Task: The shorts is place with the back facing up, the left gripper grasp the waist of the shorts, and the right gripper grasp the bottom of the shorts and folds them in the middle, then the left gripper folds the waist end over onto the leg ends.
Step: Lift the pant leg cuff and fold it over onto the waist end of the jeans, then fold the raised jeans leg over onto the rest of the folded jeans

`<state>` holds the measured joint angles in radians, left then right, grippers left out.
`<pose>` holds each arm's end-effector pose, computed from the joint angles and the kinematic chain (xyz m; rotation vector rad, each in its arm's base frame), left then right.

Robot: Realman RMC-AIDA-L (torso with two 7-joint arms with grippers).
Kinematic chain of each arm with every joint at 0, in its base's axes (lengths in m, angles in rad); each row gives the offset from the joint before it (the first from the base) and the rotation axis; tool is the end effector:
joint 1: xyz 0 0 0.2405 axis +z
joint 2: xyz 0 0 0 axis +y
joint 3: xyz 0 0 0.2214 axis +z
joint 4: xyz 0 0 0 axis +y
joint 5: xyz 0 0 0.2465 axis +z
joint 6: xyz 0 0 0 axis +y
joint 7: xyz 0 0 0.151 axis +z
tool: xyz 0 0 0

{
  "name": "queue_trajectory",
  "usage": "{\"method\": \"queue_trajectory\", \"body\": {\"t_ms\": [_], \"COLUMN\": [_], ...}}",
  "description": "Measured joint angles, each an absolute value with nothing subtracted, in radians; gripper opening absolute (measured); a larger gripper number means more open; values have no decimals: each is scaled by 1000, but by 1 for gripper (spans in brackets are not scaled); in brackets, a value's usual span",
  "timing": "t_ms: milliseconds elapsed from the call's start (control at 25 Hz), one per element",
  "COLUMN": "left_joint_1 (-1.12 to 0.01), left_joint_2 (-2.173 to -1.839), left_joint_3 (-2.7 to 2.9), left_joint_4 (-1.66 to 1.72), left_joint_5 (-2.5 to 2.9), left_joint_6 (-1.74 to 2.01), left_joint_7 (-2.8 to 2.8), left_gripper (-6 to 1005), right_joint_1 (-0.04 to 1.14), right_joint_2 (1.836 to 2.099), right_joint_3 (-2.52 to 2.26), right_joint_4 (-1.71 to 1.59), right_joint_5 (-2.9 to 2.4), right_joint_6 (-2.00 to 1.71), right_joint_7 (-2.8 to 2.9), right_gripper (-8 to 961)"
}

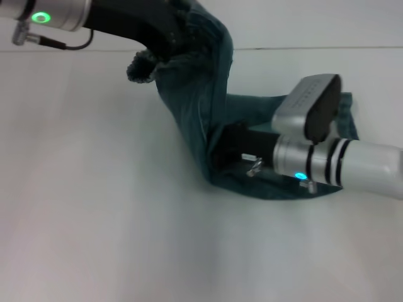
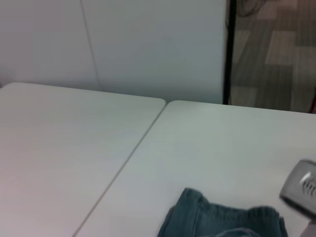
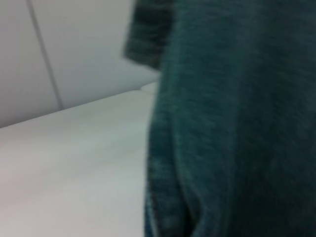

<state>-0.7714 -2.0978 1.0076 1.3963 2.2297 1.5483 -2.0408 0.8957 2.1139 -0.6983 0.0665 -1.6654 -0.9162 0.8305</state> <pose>-0.0483 0.4072 0.0805 -2.7588 -0.2198 -0.2227 0.2113 0.3753 -0.1358 -2.5760 0.5744 0.5581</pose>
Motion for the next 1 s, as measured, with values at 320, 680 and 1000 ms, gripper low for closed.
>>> {"method": "queue_trajectory", "body": {"t_ms": [320,680,1000], "left_joint_1": [-812,-825,-856], "left_joint_2": [-2153,-2162,-2167], "left_joint_3": [1075,1204,1338], "left_joint_4": [1417,1389,1339], "left_joint_5": [2323,2358,2359], "left_joint_6": [1540,1471,1344], "left_joint_7": [-2065,-2067,-2088], "left_gripper": [70,69,103], "right_joint_1": [921,706,398], "right_joint_2": [2115,2095,2085], "right_joint_3": [-709,-711,-726], "right_joint_4": [84,-79,-288], "right_joint_5": [-1715,-1726,-1728], "right_joint_6": [-923,-1131,-1370], "right_joint_7": [841,848,856], "right_gripper": [-2,-1,-2]}}
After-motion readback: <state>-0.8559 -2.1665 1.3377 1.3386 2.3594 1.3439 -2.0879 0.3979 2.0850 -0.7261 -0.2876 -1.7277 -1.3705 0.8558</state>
